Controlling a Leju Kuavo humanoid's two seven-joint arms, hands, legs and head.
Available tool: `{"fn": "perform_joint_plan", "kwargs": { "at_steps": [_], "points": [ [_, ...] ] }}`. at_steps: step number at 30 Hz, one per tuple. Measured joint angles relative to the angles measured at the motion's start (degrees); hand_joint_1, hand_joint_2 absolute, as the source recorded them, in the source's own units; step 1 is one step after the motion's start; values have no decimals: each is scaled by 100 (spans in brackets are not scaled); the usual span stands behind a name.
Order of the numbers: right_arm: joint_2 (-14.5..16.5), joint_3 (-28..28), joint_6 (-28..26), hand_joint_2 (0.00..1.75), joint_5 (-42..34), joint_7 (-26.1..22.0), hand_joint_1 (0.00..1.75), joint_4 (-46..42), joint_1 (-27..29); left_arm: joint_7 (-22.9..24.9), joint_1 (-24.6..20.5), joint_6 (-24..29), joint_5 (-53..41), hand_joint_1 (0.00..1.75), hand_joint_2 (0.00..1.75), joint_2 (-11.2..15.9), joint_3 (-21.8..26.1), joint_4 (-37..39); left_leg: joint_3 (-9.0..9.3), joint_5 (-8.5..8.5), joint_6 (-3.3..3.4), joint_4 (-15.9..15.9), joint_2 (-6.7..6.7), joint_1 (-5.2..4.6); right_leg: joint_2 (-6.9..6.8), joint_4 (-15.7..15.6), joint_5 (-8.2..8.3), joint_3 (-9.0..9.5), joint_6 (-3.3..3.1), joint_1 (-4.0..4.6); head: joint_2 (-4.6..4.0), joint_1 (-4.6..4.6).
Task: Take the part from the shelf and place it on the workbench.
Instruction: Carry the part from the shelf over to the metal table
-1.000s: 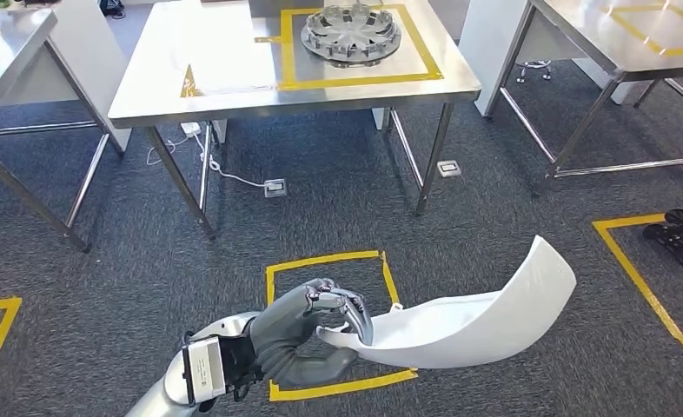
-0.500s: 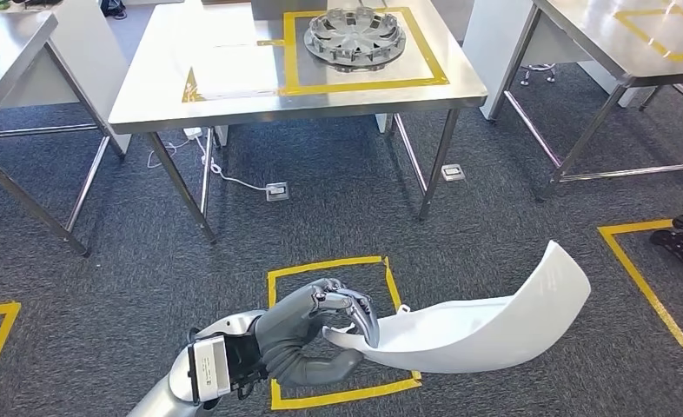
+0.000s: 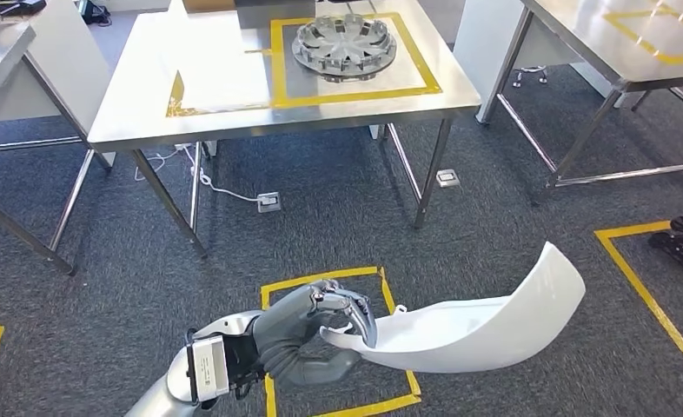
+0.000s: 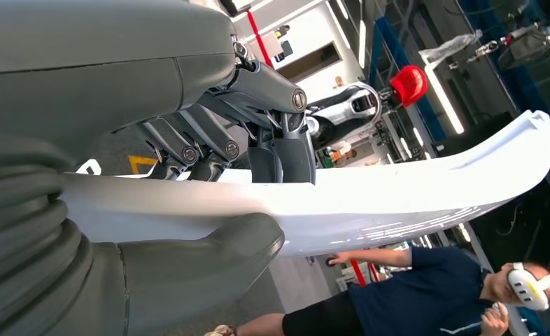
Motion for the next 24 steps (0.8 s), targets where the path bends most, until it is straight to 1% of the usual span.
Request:
{"fn": "perform_joint_plan", "kwargs": {
  "at_steps": [1,2,3,4,5,6,7,8,9,10,11,12,13,14,16,17,18,19,20,21,22,23,24],
  "points": [
    [3,0,-2,0,1,1,0,1,0,-3,0,-1,2,175,175,-1,0,-4,40,-17,37,-24,-9,6,-5,17,9,22,27,-4,0,1],
    [9,0,-3,0,2,0,0,1,-1,-7,0,-1,4,175,175,1,1,-7,99,-39,75,-56,-14,16,-13,98,19,17,50,-7,-1,2],
    [17,0,-5,0,3,-1,0,1,-4,-13,0,-2,7,175,175,2,1,-9,167,-66,110,-83,-15,27,-25,260,-4,-66,70,-10,-1,13],
    [22,0,-8,0,3,-2,0,1,-9,-19,3,-2,9,175,175,3,1,-11,232,-96,137,-105,-14,39,-37,529,-68,-232,90,-12,-1,26],
    [27,0,-10,0,2,-4,0,1,-9,-25,8,-3,7,175,175,7,2,-9,280,-134,158,-118,-8,40,-46,862,-164,-462,111,-15,-1,39],
    [31,0,-13,0,1,-7,0,1,-3,-30,18,-5,1,175,175,10,2,-6,317,-175,167,-122,-8,40,-51,1205,-288,-737,132,-18,0,50],
    [34,0,-17,0,0,-13,0,1,11,-36,33,-7,-9,175,175,16,2,1,356,-219,166,-123,-11,40,-53,1465,-382,-986,148,-23,0,57],
    [39,0,-20,0,0,-19,0,1,29,-47,51,-8,-22,175,175,23,2,9,408,-270,160,-123,-15,40,-55,1566,-395,-1161,158,-28,0,61],
    [45,0,-26,0,-1,-26,0,1,45,-61,67,-8,-34,175,175,32,2,16,477,-326,150,-122,-18,42,-59,1481,-297,-1240,162,-35,0,64],
    [49,0,-34,0,-1,-31,0,1,57,-75,77,-8,-46,175,175,40,2,20,558,-388,136,-122,-19,45,-67,1209,-75,-1217,161,-42,0,66],
    [51,-1,-44,0,-2,-34,0,2,66,-89,82,-8,-56,175,175,47,2,24,631,-453,117,-124,-15,46,-84,823,237,-1131,158,-47,0,66],
    [56,-2,-54,0,-2,-34,0,3,71,-100,85,-8,-63,175,175,55,1,28,705,-521,93,-118,-10,42,-109,473,486,-1047,143,-43,0,68],
    [60,-3,-62,0,-1,-33,0,4,72,-110,85,-6,-70,175,175,61,1,32,749,-578,62,-123,-6,32,-130,221,647,-981,115,-31,0,71],
    [65,-4,-68,0,3,-30,0,5,74,-121,85,-1,-78,175,175,67,0,36,779,-623,27,-143,-2,22,-142,91,727,-944,78,-19,0,75],
    [77,-4,-74,0,19,-26,0,5,75,-147,79,25,-89,175,175,79,-1,37,838,-634,-48,-142,-3,10,-128,50,683,-886,-11,-15,0,78],
    [82,-3,-75,0,31,-28,0,5,77,-160,76,48,-92,175,175,85,-1,37,840,-617,-80,-64,-4,14,-113,31,674,-828,-51,-26,0,78],
    [87,-3,-75,0,40,-32,0,5,75,-172,73,75,-93,175,175,90,-2,35,777,-593,-109,120,-6,18,-102,19,639,-768,-89,-37,0,71],
    [91,-3,-75,0,50,-34,0,5,70,-181,74,104,-95,175,175,94,-4,35,630,-612,-132,388,-6,23,-91,12,602,-705,-120,-42,-1,64],
    [91,-3,-75,0,56,-34,0,5,68,-185,82,126,-97,175,175,101,-5,36,407,-685,-152,737,-7,29,-86,7,555,-649,-143,-42,-1,57],
    [91,-3,-75,0,58,-32,0,5,67,-188,95,143,-99,175,175,108,-7,36,145,-828,-170,1090,-6,30,-81,7,501,-596,-157,-41,-1,50],
    [91,-3,-75,0,60,-29,0,5,69,-188,112,154,-101,175,175,115,-9,37,-102,-998,-180,1368,-6,31,-76,7,444,-536,-163,-41,-1,49],
    [91,-4,-74,0,57,-26,0,5,72,-188,128,162,-103,175,175,125,-11,37,-288,-1125,-183,1510,-6,31,-69,7,384,-465,-165,-40,0,48],
    [91,-4,-73,0,55,-24,0,5,73,-188,139,165,-105,175,175,132,-14,37,-390,-1144,-176,1483,-6,31,-61,7,321,-384,-162,-39,0,48]
  ]
}}
